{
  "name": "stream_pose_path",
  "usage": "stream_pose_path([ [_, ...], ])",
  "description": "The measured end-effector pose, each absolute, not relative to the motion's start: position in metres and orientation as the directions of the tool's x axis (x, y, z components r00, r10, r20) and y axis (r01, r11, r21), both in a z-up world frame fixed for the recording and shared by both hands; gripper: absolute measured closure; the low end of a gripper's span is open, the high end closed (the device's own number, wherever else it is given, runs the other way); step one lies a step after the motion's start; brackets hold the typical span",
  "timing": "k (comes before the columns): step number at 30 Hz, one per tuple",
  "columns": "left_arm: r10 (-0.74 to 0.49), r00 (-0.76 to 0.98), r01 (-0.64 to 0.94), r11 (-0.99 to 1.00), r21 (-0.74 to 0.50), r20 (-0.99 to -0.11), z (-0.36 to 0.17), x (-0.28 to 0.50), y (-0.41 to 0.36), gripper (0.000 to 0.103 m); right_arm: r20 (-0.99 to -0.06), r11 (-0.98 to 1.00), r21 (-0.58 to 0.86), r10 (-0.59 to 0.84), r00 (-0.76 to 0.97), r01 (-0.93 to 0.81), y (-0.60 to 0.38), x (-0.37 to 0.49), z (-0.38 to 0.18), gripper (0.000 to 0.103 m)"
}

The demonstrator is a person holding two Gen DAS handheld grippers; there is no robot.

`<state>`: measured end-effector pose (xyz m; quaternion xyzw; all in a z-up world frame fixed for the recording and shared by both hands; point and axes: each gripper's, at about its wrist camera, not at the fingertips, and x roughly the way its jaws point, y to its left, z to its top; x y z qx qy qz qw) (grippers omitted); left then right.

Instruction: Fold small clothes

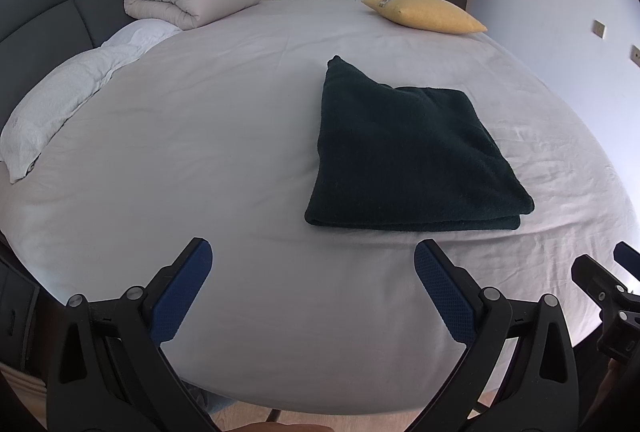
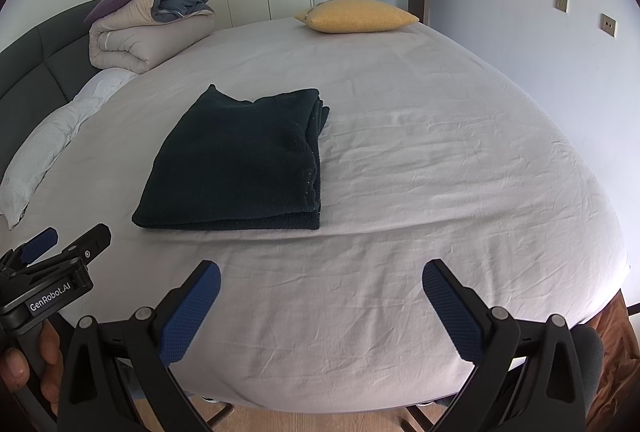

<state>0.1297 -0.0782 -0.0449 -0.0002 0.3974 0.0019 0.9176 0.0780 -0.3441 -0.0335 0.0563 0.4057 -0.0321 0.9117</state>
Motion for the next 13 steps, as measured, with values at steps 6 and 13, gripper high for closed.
stream_pose_path([
  [6,0.003,0.68,-0.006,1.0,-0.002,-0.733,-0.0458,0.1299,-0.079,0.0,-0.746,0.991,0.083,-0.009,0.665,0.107,-0.345,0.0783,-0.0347,0.0],
  [13,0.031,0.69,-0.018,1.0,0.025,-0.723,-0.0469,0.1291,-0.0793,0.0,-0.746,0.99,0.089,-0.005,0.666,0.108,-0.3469,0.0785,-0.0352,0.0],
])
